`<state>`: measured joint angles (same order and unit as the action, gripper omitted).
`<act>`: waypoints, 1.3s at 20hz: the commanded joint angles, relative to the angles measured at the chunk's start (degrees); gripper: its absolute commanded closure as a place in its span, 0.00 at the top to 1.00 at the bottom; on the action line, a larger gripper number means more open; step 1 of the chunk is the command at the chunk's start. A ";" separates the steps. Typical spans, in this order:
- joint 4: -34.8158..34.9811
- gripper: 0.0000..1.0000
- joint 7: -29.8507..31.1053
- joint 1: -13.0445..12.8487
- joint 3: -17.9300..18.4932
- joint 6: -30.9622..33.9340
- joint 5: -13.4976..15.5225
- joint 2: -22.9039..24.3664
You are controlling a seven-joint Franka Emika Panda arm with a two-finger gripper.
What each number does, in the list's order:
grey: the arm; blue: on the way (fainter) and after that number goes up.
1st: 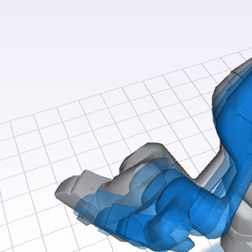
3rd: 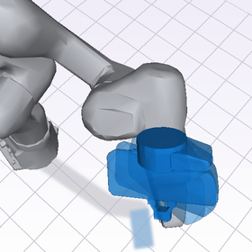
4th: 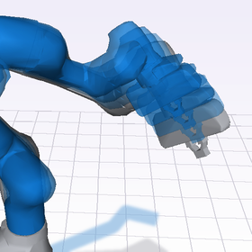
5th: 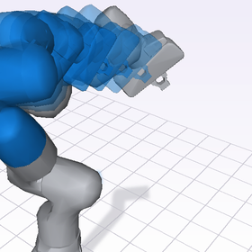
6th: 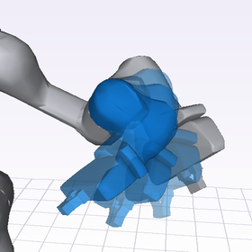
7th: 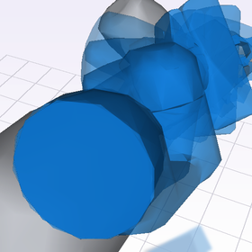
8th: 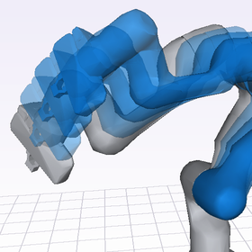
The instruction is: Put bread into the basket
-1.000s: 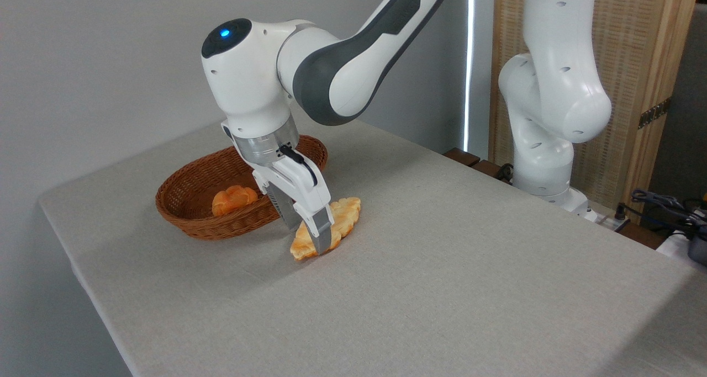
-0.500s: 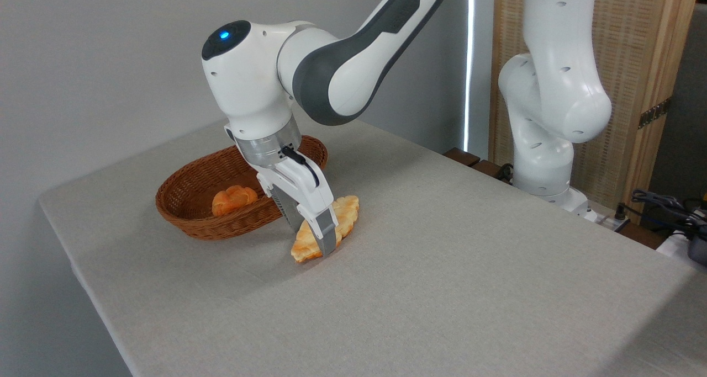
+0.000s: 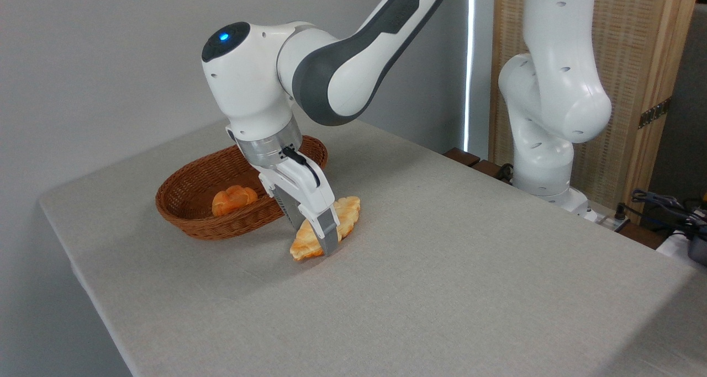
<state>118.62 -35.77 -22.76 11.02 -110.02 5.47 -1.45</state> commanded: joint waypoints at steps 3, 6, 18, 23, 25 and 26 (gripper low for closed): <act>0.30 0.35 -0.18 -0.36 0.23 1.47 -0.46 0.75; 0.30 0.35 -0.18 -0.36 0.23 1.47 -0.37 0.75; -1.71 0.37 -0.18 -0.27 0.40 1.47 -0.11 1.62; -6.02 0.39 -0.09 0.17 1.20 1.56 0.16 3.47; -7.69 0.41 0.00 0.26 1.20 1.56 0.25 3.65; -8.22 0.41 0.09 0.26 1.11 1.56 0.25 4.08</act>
<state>112.84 -35.77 -22.40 11.75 -110.01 5.47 1.75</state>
